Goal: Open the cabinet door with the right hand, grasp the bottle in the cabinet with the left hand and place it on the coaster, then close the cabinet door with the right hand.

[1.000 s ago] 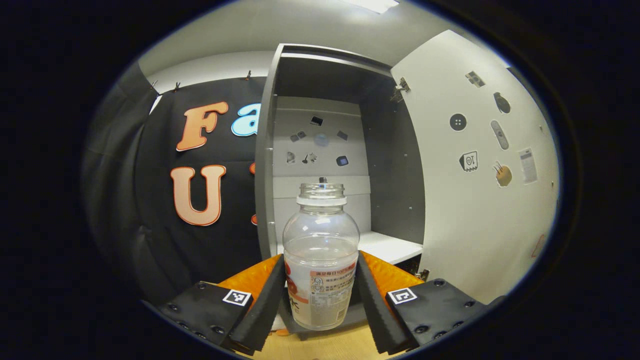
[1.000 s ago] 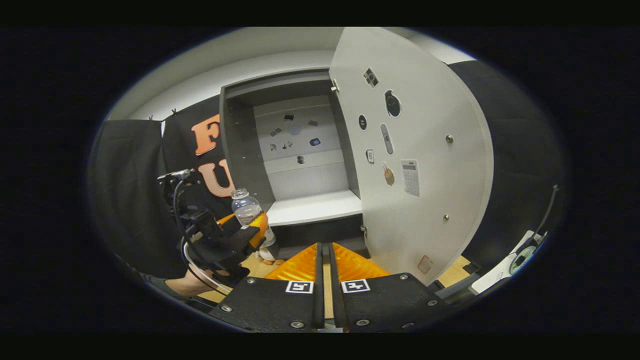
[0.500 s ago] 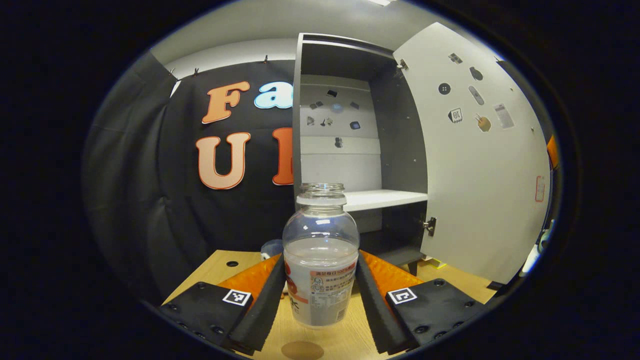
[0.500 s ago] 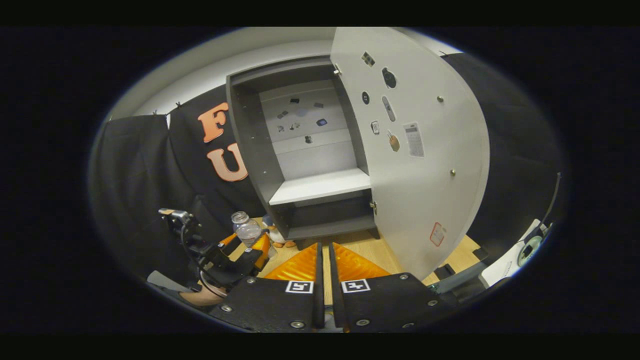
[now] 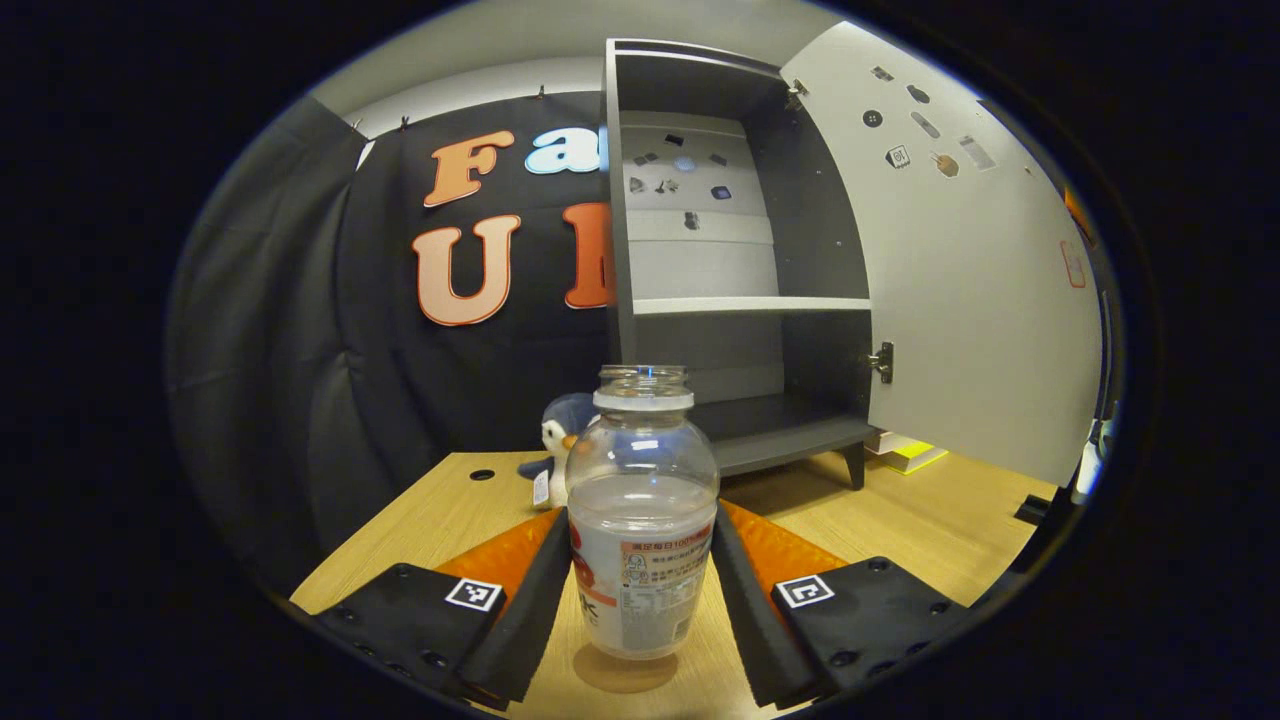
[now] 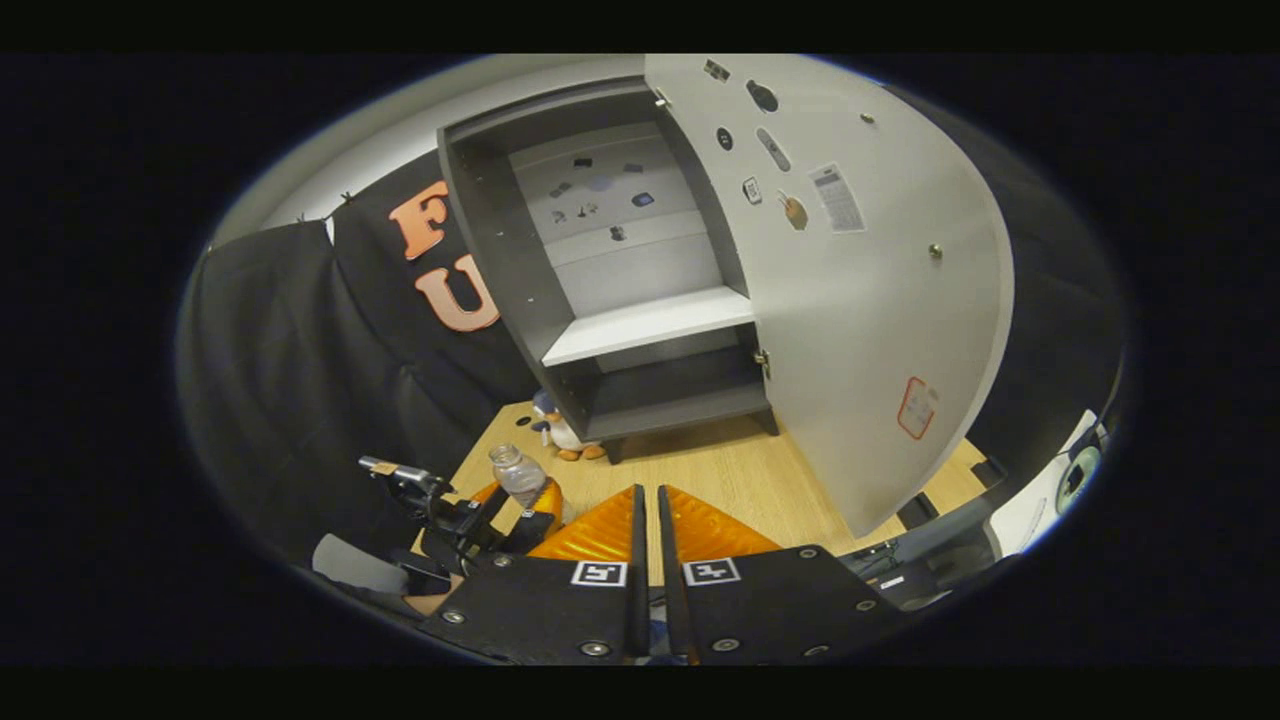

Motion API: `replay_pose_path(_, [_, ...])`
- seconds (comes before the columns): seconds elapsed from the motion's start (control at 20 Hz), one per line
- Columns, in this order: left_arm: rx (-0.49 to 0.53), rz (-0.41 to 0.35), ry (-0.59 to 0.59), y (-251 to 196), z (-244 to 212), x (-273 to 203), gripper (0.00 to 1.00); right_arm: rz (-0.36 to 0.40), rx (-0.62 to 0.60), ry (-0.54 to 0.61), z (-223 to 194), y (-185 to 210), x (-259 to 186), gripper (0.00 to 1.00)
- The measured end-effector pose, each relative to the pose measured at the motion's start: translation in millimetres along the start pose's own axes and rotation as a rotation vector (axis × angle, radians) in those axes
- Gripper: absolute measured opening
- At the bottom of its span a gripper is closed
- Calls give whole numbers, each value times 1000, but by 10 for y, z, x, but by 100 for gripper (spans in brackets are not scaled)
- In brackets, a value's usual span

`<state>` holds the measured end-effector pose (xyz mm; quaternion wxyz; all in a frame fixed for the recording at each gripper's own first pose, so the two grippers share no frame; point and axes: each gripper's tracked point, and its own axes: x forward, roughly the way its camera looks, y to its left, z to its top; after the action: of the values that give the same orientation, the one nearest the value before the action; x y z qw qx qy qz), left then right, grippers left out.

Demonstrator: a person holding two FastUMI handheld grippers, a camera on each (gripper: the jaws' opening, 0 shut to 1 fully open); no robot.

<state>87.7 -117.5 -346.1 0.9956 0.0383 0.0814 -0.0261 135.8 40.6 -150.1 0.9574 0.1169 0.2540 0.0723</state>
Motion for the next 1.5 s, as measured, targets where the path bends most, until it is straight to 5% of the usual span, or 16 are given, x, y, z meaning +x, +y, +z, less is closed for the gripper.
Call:
replay_pose_path(0.55, [5, 12, 89, 106, -691, 50, 84, -5, -7, 99, -316, 48, 198, 6])
replay_pose_path(1.25, [-6, 28, 85, 146, -740, 67, 85, 5, -2, 156, -516, 30, 212, 6])
replay_pose_path(1.5, [81, 23, 73, 97, -630, 34, 88, 11, 11, 158, -539, 64, 228, 6])
